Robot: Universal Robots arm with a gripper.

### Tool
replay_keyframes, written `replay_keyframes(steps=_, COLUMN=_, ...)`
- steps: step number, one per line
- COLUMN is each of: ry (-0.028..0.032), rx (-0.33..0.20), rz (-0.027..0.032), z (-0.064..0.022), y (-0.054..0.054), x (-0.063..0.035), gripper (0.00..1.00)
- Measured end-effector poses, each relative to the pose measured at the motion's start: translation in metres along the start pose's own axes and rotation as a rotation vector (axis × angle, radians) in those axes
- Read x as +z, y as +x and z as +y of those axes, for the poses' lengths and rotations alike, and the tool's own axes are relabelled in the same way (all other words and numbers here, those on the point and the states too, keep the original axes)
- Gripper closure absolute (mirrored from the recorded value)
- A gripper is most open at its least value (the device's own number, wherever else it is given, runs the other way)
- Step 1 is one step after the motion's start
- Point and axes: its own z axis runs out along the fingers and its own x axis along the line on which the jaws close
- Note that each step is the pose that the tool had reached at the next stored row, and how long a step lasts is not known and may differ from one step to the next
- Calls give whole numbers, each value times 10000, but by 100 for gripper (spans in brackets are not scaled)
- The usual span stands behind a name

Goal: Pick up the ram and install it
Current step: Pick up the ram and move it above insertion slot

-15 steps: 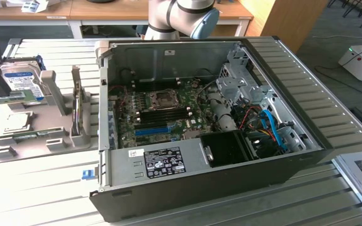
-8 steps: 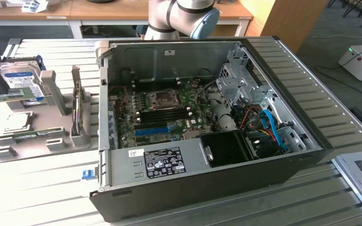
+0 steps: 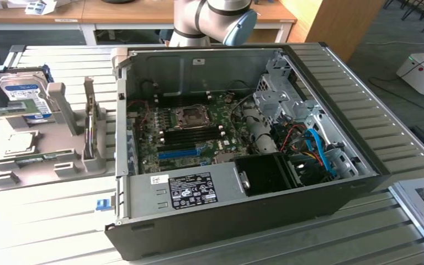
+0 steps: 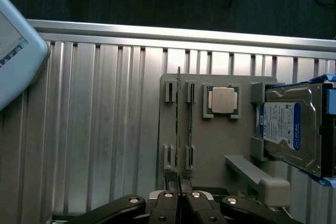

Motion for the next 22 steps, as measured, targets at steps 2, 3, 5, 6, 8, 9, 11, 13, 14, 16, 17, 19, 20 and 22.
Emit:
replay_keyframes(steps=2, ry=2, rx=0, rz=-1, z=0, y=0, x=-9, gripper=89)
replay_keyframes(steps=3, ry=2, rx=0, rz=-1, z=0, y=0, x=-9, gripper=89)
replay_keyframes(steps=5, ry=1, rx=0, rz=-1, z=0, y=0, x=-10, gripper=89)
replay_keyframes(steps=6, ry=1, rx=0, rz=0, z=0, y=0, x=-10, gripper=89)
replay_keyframes(steps=8, ry=-3, rx=-1, rz=1, z=-6, y=0, x=-12, gripper=89)
replay_keyframes(steps=9, ry=-5, rx=-3, rz=2, z=-15, y=1, x=-13, gripper=89)
replay_keyframes(steps=11, ry=-8, rx=-1, rz=0, z=-41, y=1, x=-12, gripper=89)
replay_keyframes(steps=13, ry=-14, rx=-3, rz=0, z=-78, y=2, x=-12, gripper=89)
replay_keyframes(steps=14, ry=-17, rx=-3, rz=0, z=-96, y=3, x=-12, gripper=89)
replay_keyframes(steps=16, ry=-23, rx=-4, rz=-1, z=-130, y=4, x=-13, gripper=89)
replay_keyframes(steps=17, ry=-28, rx=-3, rz=-1, z=-147, y=5, x=-13, gripper=89)
replay_keyframes(steps=19, ry=-34, rx=-4, rz=-1, z=-177, y=6, x=-14, gripper=89)
replay_keyframes(steps=20, ry=-36, rx=-4, rz=-1, z=-190, y=6, x=-14, gripper=89)
replay_keyframes(steps=22, ry=-42, rx=-3, rz=-1, z=-213, y=7, x=-15, gripper=89)
